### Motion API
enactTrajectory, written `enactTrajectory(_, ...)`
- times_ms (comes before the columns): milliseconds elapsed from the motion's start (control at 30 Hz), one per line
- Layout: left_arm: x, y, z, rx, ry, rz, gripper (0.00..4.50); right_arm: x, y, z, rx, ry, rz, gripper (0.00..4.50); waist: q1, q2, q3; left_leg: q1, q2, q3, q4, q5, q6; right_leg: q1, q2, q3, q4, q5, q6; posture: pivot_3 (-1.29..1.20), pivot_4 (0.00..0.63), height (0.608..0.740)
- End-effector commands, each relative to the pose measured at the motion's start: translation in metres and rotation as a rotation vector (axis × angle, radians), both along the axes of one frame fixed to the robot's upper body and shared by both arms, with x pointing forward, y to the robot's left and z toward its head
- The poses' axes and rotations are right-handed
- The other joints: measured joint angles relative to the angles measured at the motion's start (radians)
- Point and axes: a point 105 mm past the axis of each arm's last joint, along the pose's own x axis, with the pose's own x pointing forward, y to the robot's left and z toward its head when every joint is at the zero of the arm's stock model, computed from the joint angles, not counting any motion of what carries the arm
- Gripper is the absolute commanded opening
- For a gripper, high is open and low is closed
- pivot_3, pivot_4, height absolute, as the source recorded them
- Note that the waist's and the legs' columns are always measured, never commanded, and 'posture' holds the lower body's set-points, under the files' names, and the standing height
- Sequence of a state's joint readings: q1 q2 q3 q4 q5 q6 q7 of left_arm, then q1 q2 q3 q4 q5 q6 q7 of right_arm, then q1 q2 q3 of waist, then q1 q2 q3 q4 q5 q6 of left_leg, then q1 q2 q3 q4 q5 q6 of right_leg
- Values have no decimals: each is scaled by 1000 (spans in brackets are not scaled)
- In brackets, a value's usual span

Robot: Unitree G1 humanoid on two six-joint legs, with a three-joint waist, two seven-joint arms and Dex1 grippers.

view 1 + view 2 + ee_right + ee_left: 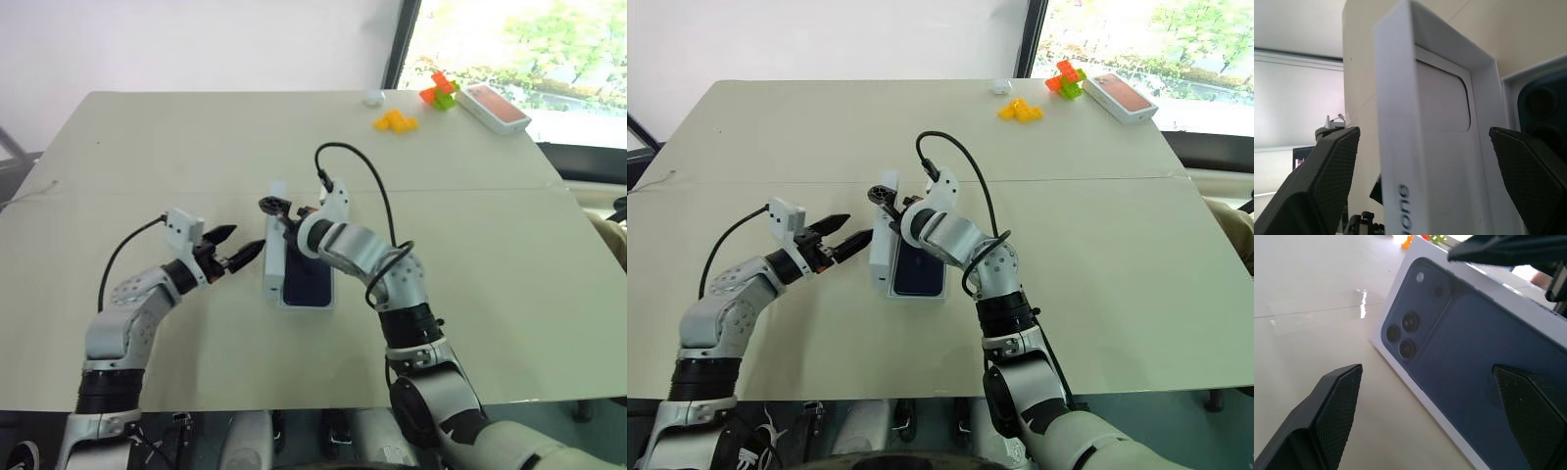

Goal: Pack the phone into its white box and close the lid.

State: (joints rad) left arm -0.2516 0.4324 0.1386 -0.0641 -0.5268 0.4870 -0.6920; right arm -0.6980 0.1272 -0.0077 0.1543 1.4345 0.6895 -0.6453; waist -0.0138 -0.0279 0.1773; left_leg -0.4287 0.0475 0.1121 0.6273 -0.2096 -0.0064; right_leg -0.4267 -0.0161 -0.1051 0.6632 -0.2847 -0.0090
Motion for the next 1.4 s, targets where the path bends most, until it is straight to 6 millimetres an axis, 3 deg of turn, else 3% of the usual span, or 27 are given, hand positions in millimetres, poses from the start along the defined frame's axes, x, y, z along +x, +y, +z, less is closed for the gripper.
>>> enactTrajectory(33, -1, -5, 21, -4, -84, -25, 4500, 2, -4, 39, 82, -138, 17, 4432, -2, 0, 0, 0, 0, 0, 0, 0, 0, 0, 0, 0, 0, 0, 0, 0, 150, 737)
enactTrajectory(233, 0, -14, 26, -19, -91, -62, 4500, -5, 4, 40, 74, -175, 65, 4432, -3, 0, 0, 0, 0, 0, -2, 0, 0, -1, 1, 0, 0, 0, 0, 0, 150, 737)
enactTrajectory(333, 1, -18, 27, -32, -86, -69, 3754, -5, 2, 39, 56, -186, 64, 4500, -3, 0, 0, 0, 0, 0, -2, 0, 0, -1, 1, 0, 0, 0, 0, 0, 150, 737)
enactTrajectory(367, 1, -20, 25, -35, -79, -76, 3754, -4, -2, 39, 37, -204, 59, 4500, -3, 0, 0, 0, 0, 0, -2, 0, 0, -1, 1, 0, 0, 0, 0, 0, 150, 737)
enactTrajectory(467, -2, -24, 20, -32, -64, -82, 2751, 2, -14, 41, -12, -252, 36, 4500, -2, 0, 0, 0, 0, 0, -2, 0, 0, -1, 1, 0, 0, 0, 0, 0, 150, 737)
enactTrajectory(633, -5, -25, 11, -36, -23, -85, 2751, 15, -45, 44, -181, -370, -18, 4500, 0, 0, 0, -1, 0, 1, -1, 0, 0, -1, 0, 0, -1, 0, 0, 0, 150, 737)
enactTrajectory(867, -4, -32, 2, -66, 17, -104, 2751, 31, -74, 52, -233, -428, -85, 4500, -2, 1, 1, 0, 1, 1, -2, 0, 0, -2, 2, 0, -1, 0, 0, 0, 150, 737)
enactTrajectory(1067, -4, -38, 8, -72, -3, -110, 2751, 33, -83, 55, -345, -525, -61, 4500, 1, 1, 1, -1, 1, 1, -3, 0, 0, -2, 1, 0, -1, 0, 0, 0, 150, 737)
enactTrajectory(1200, 0, -24, 27, -62, -54, -62, 2751, 27, -82, 60, -431, -649, -6, 4500, 0, 0, 1, 0, 1, 1, -3, 0, 0, -2, 1, 0, -1, 0, 0, 0, 150, 737)
enactTrajectory(1400, 12, 21, 45, -3, -114, 83, 2751, 11, -84, 54, -630, -869, 109, 4500, 1, 1, 2, 0, 1, 1, -4, 0, 0, -2, 2, 0, -1, 0, 0, 0, 150, 737)
